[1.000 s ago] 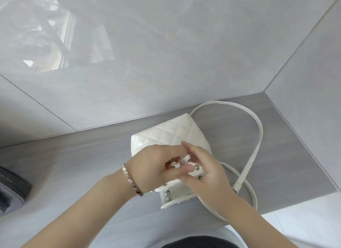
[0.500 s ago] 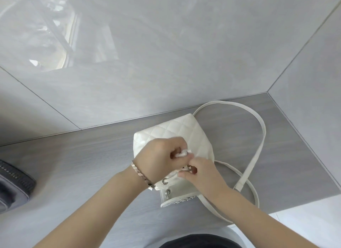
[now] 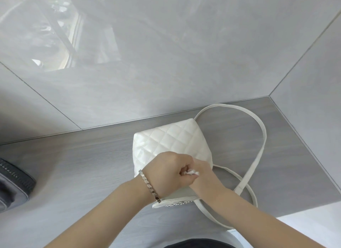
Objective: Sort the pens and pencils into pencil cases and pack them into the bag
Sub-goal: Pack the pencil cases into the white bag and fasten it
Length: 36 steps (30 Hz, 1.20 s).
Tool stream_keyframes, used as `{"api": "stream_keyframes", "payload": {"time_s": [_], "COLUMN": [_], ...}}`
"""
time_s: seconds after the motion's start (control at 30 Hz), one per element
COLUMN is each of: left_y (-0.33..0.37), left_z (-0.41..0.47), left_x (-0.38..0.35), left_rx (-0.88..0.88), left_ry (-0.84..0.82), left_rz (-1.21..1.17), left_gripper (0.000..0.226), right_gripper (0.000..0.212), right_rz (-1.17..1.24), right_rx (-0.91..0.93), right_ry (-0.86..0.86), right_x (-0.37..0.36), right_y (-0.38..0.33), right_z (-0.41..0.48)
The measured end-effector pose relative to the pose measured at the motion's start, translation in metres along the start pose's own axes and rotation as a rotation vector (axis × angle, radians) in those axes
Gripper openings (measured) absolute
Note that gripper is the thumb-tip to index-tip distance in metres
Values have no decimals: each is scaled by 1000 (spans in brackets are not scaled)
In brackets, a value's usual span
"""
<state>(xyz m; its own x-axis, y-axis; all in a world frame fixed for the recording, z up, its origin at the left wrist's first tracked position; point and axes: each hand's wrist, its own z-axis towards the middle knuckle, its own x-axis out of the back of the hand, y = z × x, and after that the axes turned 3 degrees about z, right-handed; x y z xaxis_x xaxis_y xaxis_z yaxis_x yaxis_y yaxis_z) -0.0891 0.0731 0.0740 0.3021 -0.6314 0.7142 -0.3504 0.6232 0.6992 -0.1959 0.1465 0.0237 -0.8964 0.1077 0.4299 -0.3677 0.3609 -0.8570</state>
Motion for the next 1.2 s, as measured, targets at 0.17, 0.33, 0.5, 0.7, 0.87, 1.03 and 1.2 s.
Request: {"api": "stream_keyframes", "payload": {"time_s": [0.17,0.33,0.5,0.7,0.87,1.03,1.2], "left_y": [-1,-43,-82,-67,-64,-69,-74], "left_z": [0,-18,-27,-10,-7,4,11], "left_x": [14,37,22,-7,-25,-12,1], "left_rx": [70,248,531,244,149,292,484], "left_ry": [23,189,323,292,60,-57,-200], "left_rz": [-88,9,316,406,158,26,-243], "left_gripper": [9,27,14,18,30,22,11], "right_gripper": [34,26,25,21,33,31,35], "right_rz": [33,232,199,56,137,110,-703], "right_rx": [22,-68,-127,-89,-101,-56,331], "right_ry": [4,35,97,269,404,-43,-148], "right_x": [-4,2,-9,-26,-18,2,-3], "right_y": [7,16,10,10,13,4,27], "right_z": [-5,-8,7,7,6,-18,-21]}}
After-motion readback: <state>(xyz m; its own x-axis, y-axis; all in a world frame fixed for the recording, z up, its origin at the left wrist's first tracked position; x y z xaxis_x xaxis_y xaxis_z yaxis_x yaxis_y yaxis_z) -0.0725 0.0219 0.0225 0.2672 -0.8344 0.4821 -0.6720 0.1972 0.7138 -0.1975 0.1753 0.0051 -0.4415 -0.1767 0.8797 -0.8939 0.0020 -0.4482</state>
